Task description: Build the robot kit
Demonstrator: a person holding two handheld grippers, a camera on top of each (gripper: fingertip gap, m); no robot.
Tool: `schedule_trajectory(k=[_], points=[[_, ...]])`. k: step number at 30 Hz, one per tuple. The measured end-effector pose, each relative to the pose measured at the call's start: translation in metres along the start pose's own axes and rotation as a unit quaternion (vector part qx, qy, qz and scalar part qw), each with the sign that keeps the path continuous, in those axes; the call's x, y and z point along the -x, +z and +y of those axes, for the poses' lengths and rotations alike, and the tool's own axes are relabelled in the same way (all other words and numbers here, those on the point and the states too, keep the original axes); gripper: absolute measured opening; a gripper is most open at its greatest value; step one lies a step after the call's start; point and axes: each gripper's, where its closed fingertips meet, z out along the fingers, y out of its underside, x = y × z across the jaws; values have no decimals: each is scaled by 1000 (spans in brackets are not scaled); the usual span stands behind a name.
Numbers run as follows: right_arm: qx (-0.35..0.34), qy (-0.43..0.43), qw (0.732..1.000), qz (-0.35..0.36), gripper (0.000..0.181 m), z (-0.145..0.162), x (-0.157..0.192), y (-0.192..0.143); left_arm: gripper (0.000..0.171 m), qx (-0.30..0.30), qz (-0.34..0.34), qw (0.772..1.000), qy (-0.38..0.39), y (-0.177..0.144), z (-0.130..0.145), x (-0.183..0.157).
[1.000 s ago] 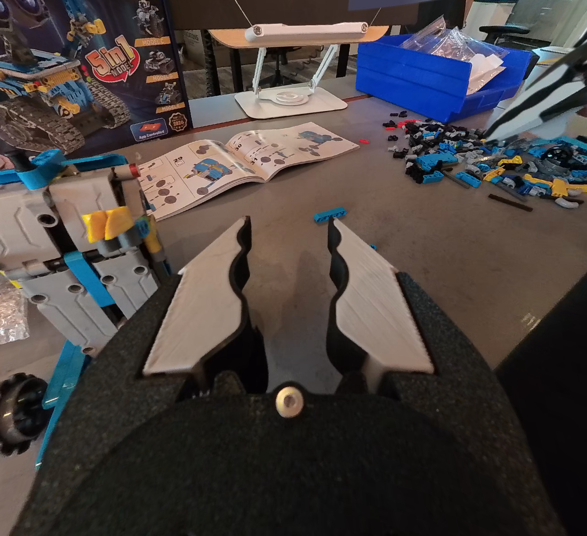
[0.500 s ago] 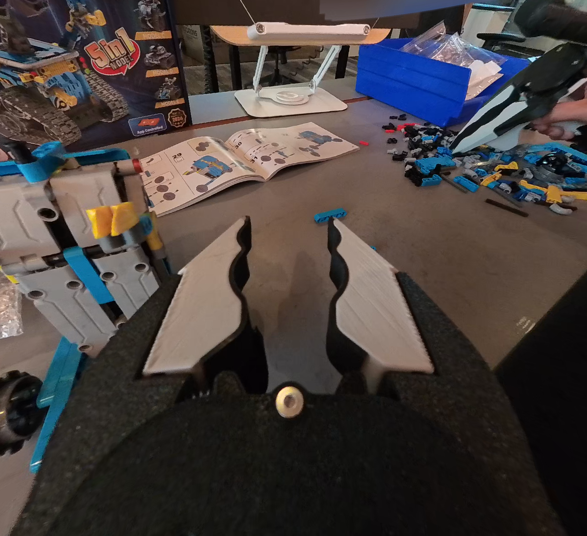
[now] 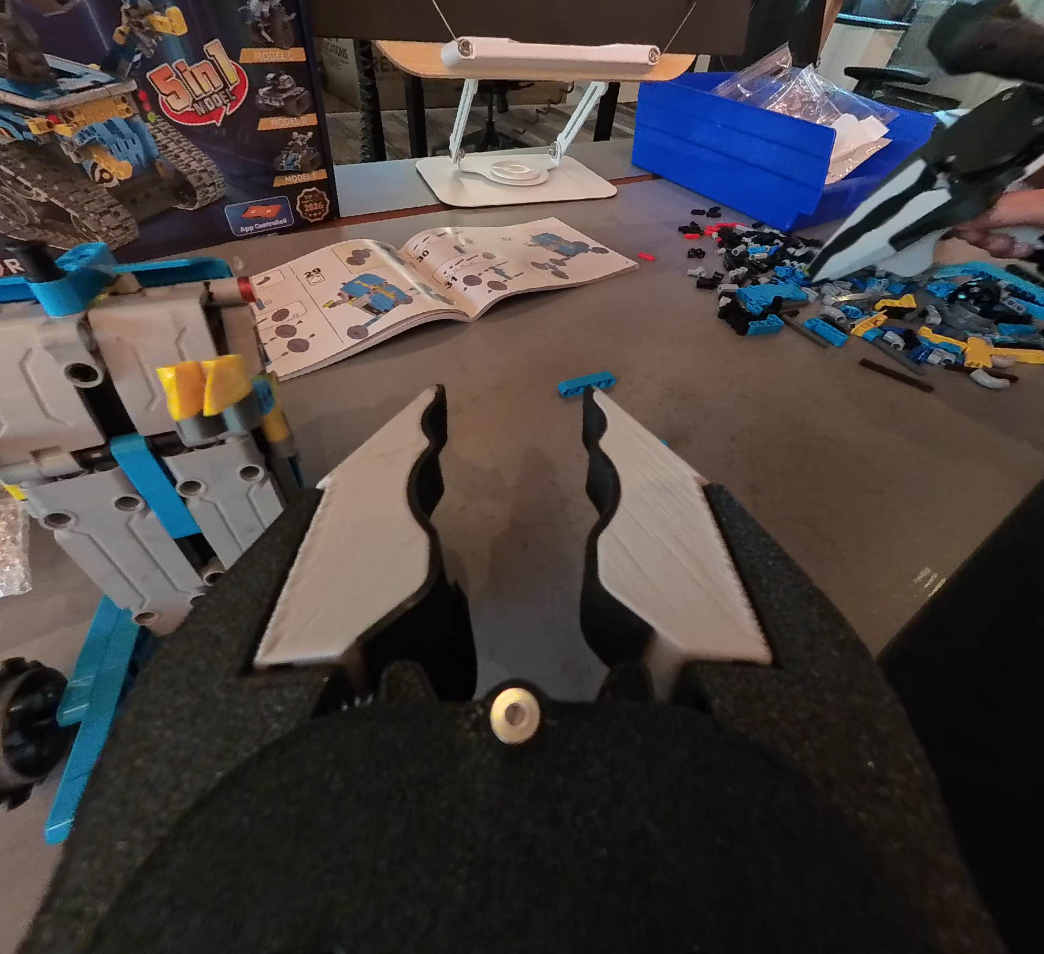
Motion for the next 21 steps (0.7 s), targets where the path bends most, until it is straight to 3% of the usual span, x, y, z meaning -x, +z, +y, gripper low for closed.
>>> schedule_trajectory(k=[11,21], points=[[-3,25,1000,1,11,6,-4,-14,48,5,1,1000,-5,1,1,1],[7,6,999,-31,4,-4,4,6,48,3,5,1000,-9,1,1,0]])
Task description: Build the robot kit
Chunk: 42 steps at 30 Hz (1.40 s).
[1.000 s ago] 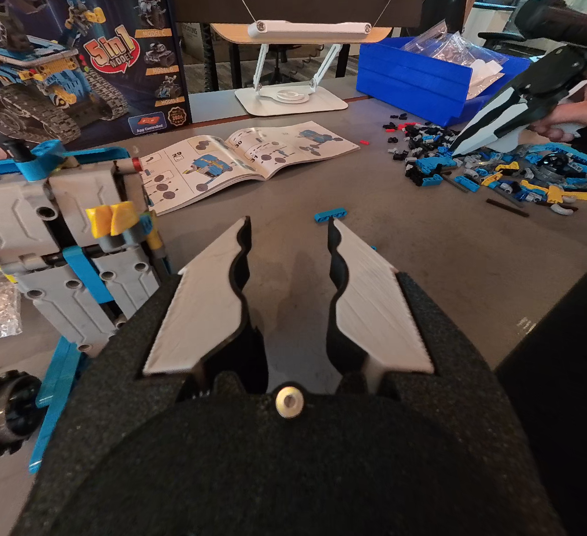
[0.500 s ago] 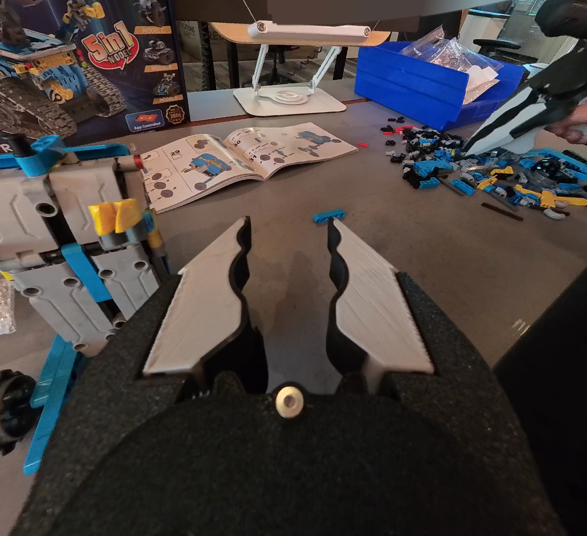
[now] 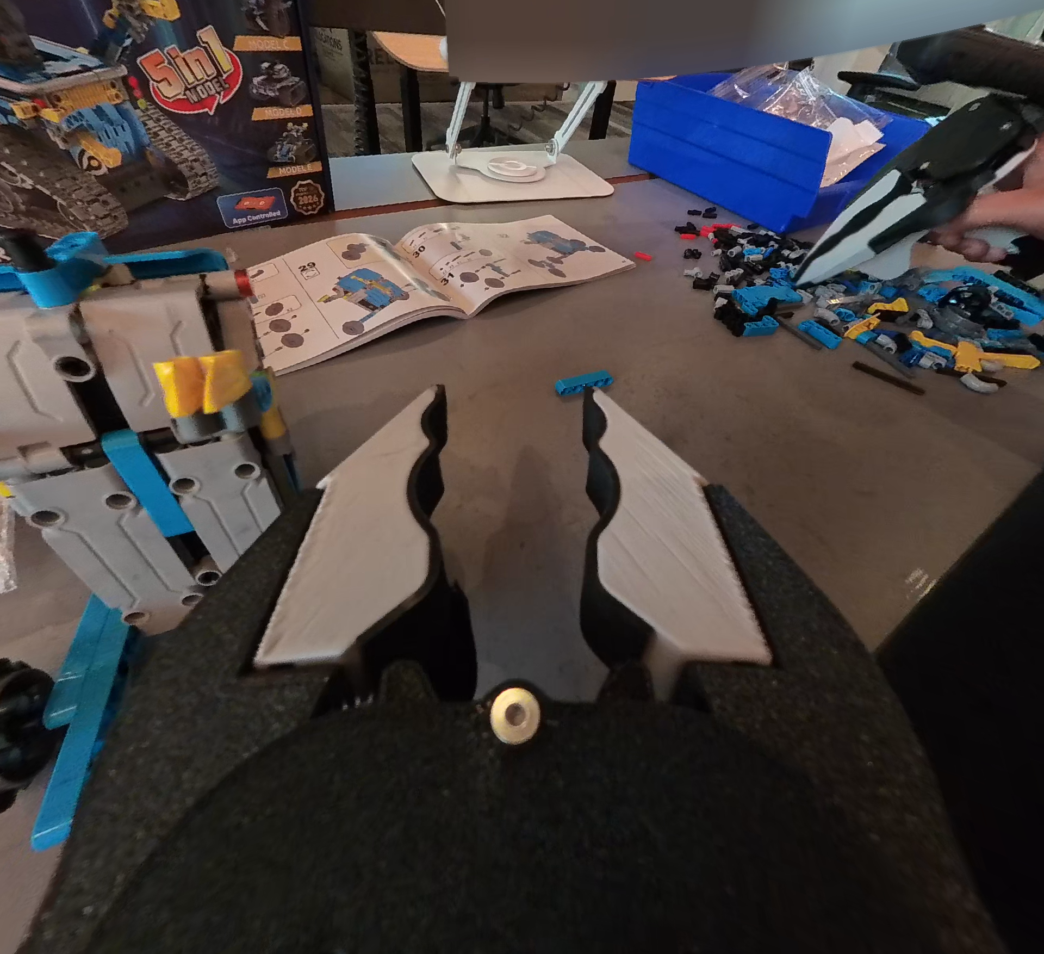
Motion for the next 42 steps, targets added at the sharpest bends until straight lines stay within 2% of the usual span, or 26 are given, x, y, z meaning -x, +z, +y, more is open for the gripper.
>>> schedule_trajectory(k=[3,6,8,11,13,15,17,19,25,26,27,28,31,33,35,37,39,42], points=[[11,-1,1000,-13,3,2,3,-3,48,1,1,1000,-3,0,0,0],[-13,-26,999,-36,4,-23,30,-16,48,1,1,1000,-1,0,0,0],[-69,-77,993,-61,4,-63,74,-26,48,2,1,1000,0,0,0,0],[-142,-122,968,-165,4,-117,175,-14,48,1,1,1000,1,0,0,0],[-132,-140,961,-198,4,-128,219,5,48,0,1,1000,0,0,0,0],[-141,-135,956,-220,4,-139,242,18,48,-5,1,1000,-5,-1,-2,1],[-108,-147,952,-246,4,-131,257,27,48,-11,4,1000,-13,-2,-3,2],[-85,-173,959,-208,4,-122,251,40,48,-10,6,1000,-18,-2,-3,2],[-95,-141,959,-228,6,-122,251,43,48,-9,6,1000,-16,-1,-2,2],[-97,-138,961,-221,14,-122,249,42,48,-9,7,1000,-16,-1,-3,1],[-103,-125,965,-207,32,-123,244,39,48,-8,8,1000,-17,-1,-2,1],[-117,-106,968,-196,41,-126,236,32,48,-7,9,1000,-17,-1,-2,1],[-176,-35,961,-210,41,-124,214,-9,48,-9,10,1000,-19,0,-2,1],[-174,16,973,-153,42,-97,168,-29,48,-9,13,1000,-19,0,-3,0],[-150,80,984,-53,38,-49,103,-49,48,-10,14,1000,-16,0,-3,-2],[-130,142,981,24,32,7,48,-72,48,-13,15,1000,-12,0,-4,-3],[-119,194,972,61,31,54,16,-89,48,-12,14,1000,-10,0,-3,-3],[-101,211,969,85,31,92,-2,-98,47,-11,11,1000,-10,0,-3,-2]])
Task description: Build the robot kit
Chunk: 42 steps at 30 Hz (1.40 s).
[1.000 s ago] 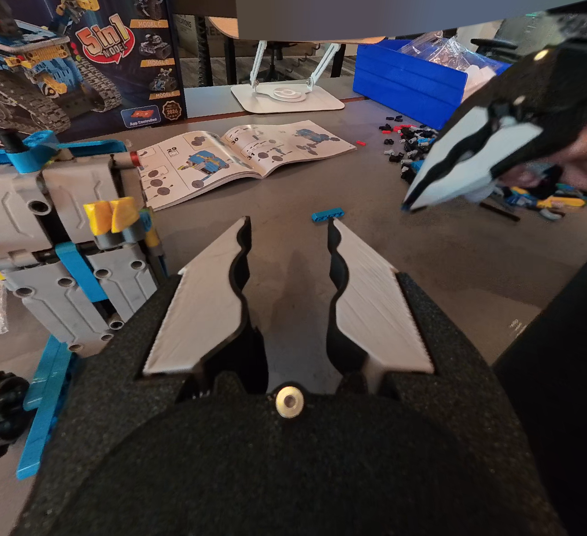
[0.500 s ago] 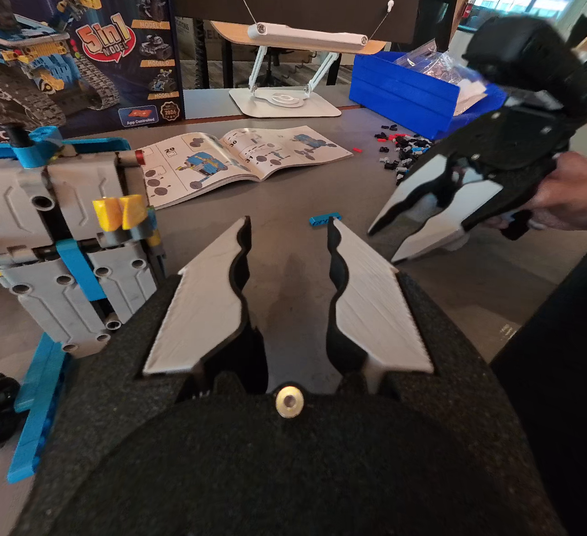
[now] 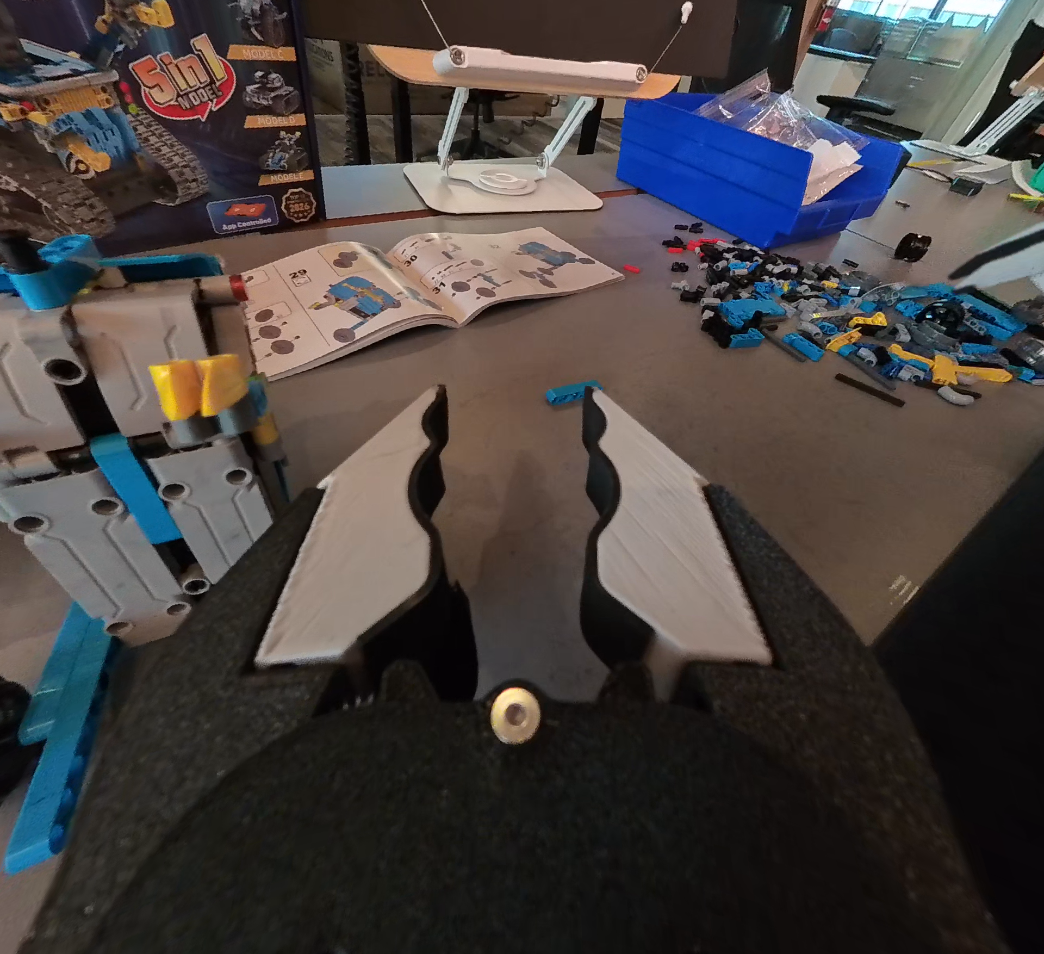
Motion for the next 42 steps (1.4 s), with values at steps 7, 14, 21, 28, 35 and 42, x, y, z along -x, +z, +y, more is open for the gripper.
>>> schedule_trajectory(k=[7,14,21,28,35,42], points=[[30,-33,997,-55,28,10,19,12,48,-9,-17,1000,-3,-2,-2,6],[47,-24,999,3,30,13,-11,30,48,1,-29,999,18,0,0,4],[42,27,999,-3,31,4,-13,42,48,8,-42,999,30,2,2,6],[57,10,998,29,31,10,-21,50,48,15,-44,998,37,3,5,6],[59,14,998,8,27,8,-20,52,48,19,-45,998,38,4,6,6],[28,-21,999,-5,24,-8,-2,36,48,15,-46,998,35,3,4,6]])
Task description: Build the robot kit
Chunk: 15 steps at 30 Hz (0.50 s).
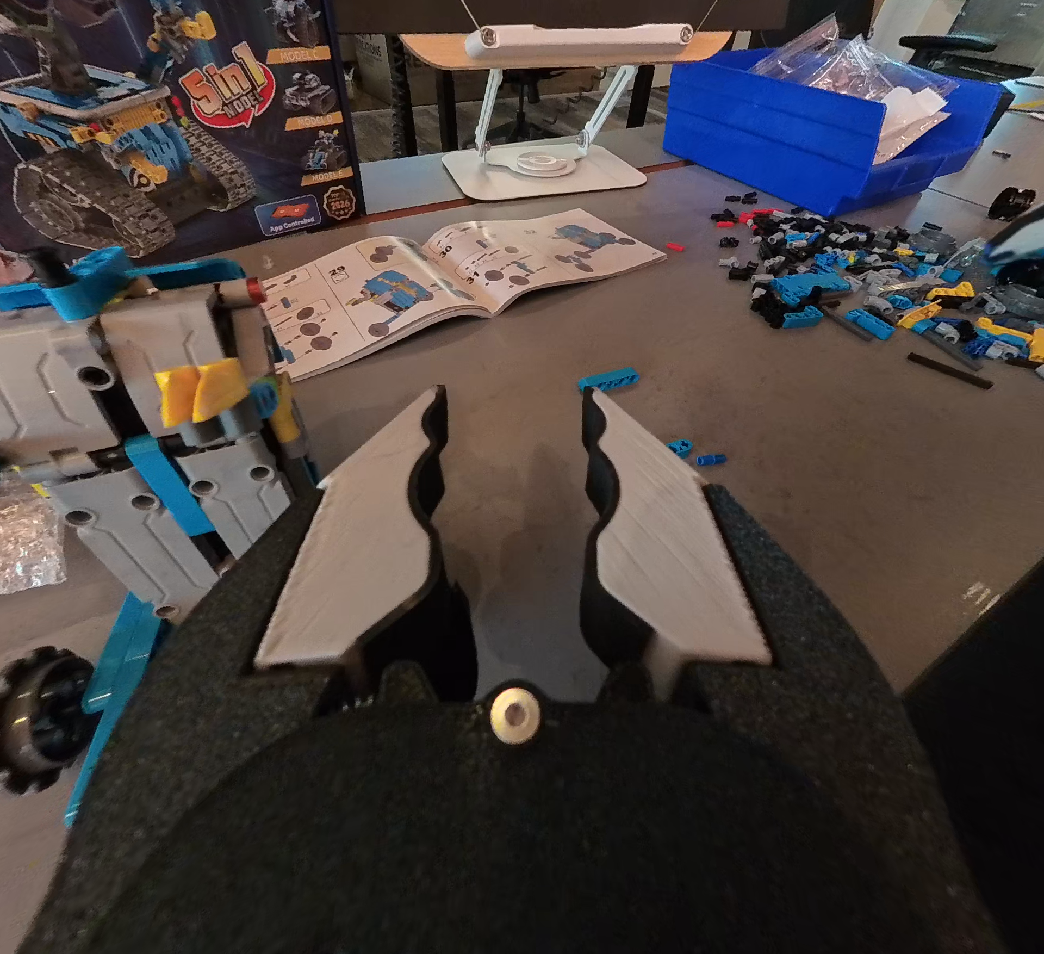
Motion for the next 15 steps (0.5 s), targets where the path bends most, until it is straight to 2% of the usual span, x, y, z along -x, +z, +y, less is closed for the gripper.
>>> schedule_trajectory(k=[4,7,10,12,15], points=[[-54,-63,996,-29,23,-37,47,-19,48,-1,2,1000,2,0,0,-1],[-103,-102,982,-117,24,-71,120,-18,48,0,3,1000,3,0,0,-2],[-107,-151,962,-202,24,-83,196,12,48,-10,0,1000,1,-2,-3,0],[-86,-176,953,-231,24,-87,233,41,47,-16,-4,1000,-2,-4,-5,2],[-74,-218,929,-288,24,-97,284,68,48,-17,-3,1000,-7,-4,-5,3]])
